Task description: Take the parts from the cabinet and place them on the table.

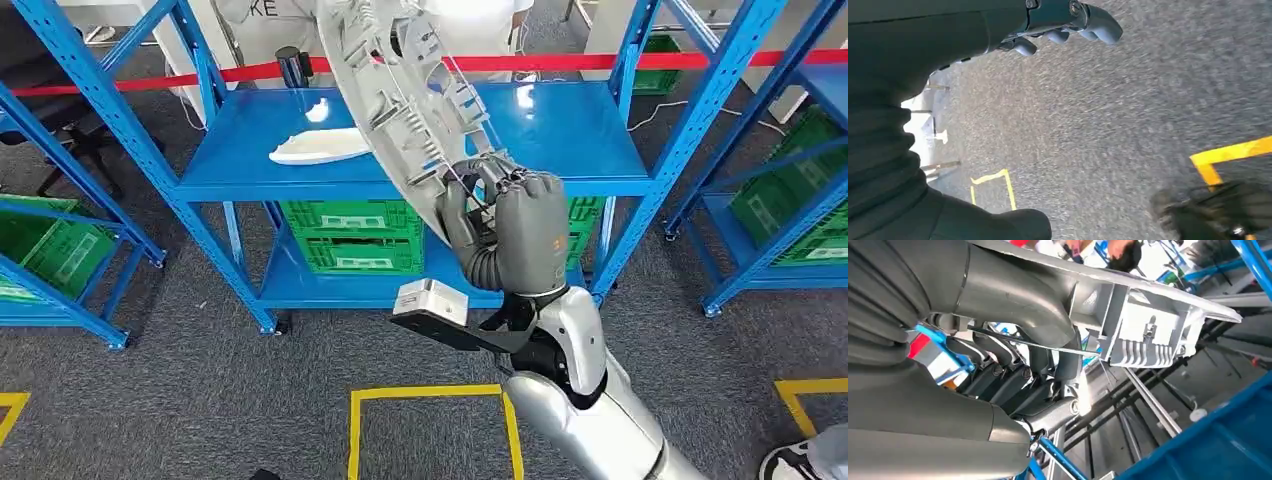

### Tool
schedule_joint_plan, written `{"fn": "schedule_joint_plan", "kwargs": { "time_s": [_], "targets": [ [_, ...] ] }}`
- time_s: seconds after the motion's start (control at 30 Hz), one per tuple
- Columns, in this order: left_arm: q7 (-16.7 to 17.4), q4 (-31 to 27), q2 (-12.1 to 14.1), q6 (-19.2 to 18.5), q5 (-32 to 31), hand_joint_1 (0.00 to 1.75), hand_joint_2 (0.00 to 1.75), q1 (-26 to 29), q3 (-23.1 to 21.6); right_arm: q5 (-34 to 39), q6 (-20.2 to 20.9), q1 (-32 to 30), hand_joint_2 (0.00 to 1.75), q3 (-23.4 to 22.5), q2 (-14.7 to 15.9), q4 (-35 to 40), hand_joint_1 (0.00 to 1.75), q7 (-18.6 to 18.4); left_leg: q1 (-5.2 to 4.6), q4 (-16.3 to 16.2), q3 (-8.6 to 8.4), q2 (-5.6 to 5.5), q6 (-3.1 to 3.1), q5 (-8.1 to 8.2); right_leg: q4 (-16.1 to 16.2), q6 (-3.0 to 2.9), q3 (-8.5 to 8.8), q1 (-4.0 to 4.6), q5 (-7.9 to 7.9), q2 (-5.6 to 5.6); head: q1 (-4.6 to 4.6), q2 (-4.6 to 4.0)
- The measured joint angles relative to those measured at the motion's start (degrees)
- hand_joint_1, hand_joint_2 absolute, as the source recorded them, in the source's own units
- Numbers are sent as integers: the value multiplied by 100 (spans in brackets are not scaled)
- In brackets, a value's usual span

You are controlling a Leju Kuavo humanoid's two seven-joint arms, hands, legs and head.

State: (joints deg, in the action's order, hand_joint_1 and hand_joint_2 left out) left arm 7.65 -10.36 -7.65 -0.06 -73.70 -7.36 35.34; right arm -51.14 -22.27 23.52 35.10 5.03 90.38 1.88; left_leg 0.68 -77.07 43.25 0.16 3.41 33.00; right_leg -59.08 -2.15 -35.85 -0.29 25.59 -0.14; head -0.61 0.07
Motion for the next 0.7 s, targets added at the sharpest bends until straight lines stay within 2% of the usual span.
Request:
{"fn": "schedule_joint_plan", "kwargs": {
  "time_s": [0.03,0.07,0.1,0.13,0.17,0.2,0.27,0.3,0.33,0.37,0.4,0.43,0.47,0.5,0.53,0.57,0.6,0.63,0.67,0.7],
  "targets": [
    [0,0,0,-18,0,0,175,-2,0,-7,9,-21,175,-9,0,2,175,-4,0,33,-142,0,-8,-207,-3,14,-102,0,-76,0,0,0],
    [0,0,2,-24,-2,0,175,-3,-2,-13,15,-43,175,-24,0,16,175,-9,1,263,-386,0,-17,-407,-6,29,-196,0,-148,-2,2,-2],
    [0,-2,2,-28,-2,0,175,-11,-2,-15,18,-50,175,-33,0,29,175,-15,0,694,-755,-1,-39,-507,-9,49,-283,-1,-223,-2,0,0],
    [2,-7,0,-28,-2,0,175,-33,-2,-18,22,-52,175,-37,-4,48,175,-22,0,1279,-1238,-11,-71,-375,-23,73,-327,0,-294,-2,2,0],
    [7,-22,-2,-33,-2,0,175,-59,-2,-26,26,-60,175,-57,-15,70,175,-22,-38,1872,-1619,-17,-108,-99,-26,110,-376,26,-345,-3,9,0],
    [0,-26,-4,-37,0,0,175,-76,-2,-35,26,-65,175,-79,-33,79,175,-15,-52,1905,-1609,-35,-175,-83,10,150,-372,24,-420,-21,-4,0],
    [-2,-26,-7,-37,0,0,175,-75,-7,-59,26,-59,175,-96,-37,92,175,-11,-86,1929,-1507,-37,-269,-164,80,221,-374,-14,-555,-34,15,0],
    [0,-24,-11,-42,-2,0,175,-55,-7,-63,26,-68,175,-107,-37,92,175,-13,-66,1982,-1460,-14,-337,-268,103,277,-389,2,-625,-25,15,0],
    [7,-20,-15,-44,0,0,175,-56,-7,-63,24,-91,175,-114,-35,92,175,-13,-48,1979,-1418,30,-390,-331,27,285,-439,-31,-452,1,17,0],
    [9,-22,-11,-46,0,0,175,-55,-7,-61,26,-99,175,-122,-35,92,175,-15,-48,1979,-1333,31,-441,-405,-229,293,-527,-22,-58,4,4,0],
    [7,-26,-4,-42,-2,0,175,-59,-7,-61,26,-101,175,-125,-35,92,175,-17,-49,1973,-1252,31,-448,-486,-636,311,-643,-28,349,5,-4,0],
    [7,-26,-7,-42,-2,0,175,-61,-7,-61,26,-110,175,-125,-35,92,175,-17,-55,1967,-1148,29,-456,-567,-1078,327,-743,-29,658,6,-4,0],
    [7,-26,-7,-42,0,0,175,-59,-7,-61,26,-129,175,-125,-35,92,175,-15,-59,1959,-1042,30,-456,-648,-1482,334,-802,-25,824,8,-4,0],
    [7,-26,-7,-42,0,0,175,-53,-7,-61,26,-150,175,-125,-35,92,175,-15,-60,1942,-922,31,-448,-730,-1762,335,-788,-22,774,8,-4,0],
    [7,-24,-11,-42,0,0,175,-51,-7,-61,26,-163,175,-125,-35,92,175,-17,-60,1914,-797,31,-436,-805,-1771,326,-659,-21,558,9,-7,0],
    [7,-24,-13,-42,0,0,175,-51,-7,-61,28,-168,175,-125,-35,92,175,-17,-59,1884,-692,33,-425,-862,-1563,314,-433,-21,342,8,-4,0],
    [4,-24,-15,-42,0,0,175,-53,-7,-61,28,-166,175,-125,-35,92,175,-17,-58,1849,-594,33,-411,-913,-1177,295,-104,-21,209,8,-7,0],
    [4,-24,-17,-39,0,0,175,-57,-7,-61,28,-155,175,-125,-37,94,175,-17,-58,1804,-519,30,-389,-964,-644,264,322,-17,267,7,-4,0],
    [5,-28,-24,-39,-2,0,175,-56,-7,-61,28,-146,175,-125,-41,105,175,-15,-77,1772,-455,18,-352,-1005,-91,232,662,17,614,8,-7,0],
    [2,-28,-22,-39,0,0,175,-53,-7,-61,26,-164,175,-131,-44,114,175,-17,-72,1768,-458,20,-318,-1044,21,217,726,27,658,12,11,0]
  ]
}}
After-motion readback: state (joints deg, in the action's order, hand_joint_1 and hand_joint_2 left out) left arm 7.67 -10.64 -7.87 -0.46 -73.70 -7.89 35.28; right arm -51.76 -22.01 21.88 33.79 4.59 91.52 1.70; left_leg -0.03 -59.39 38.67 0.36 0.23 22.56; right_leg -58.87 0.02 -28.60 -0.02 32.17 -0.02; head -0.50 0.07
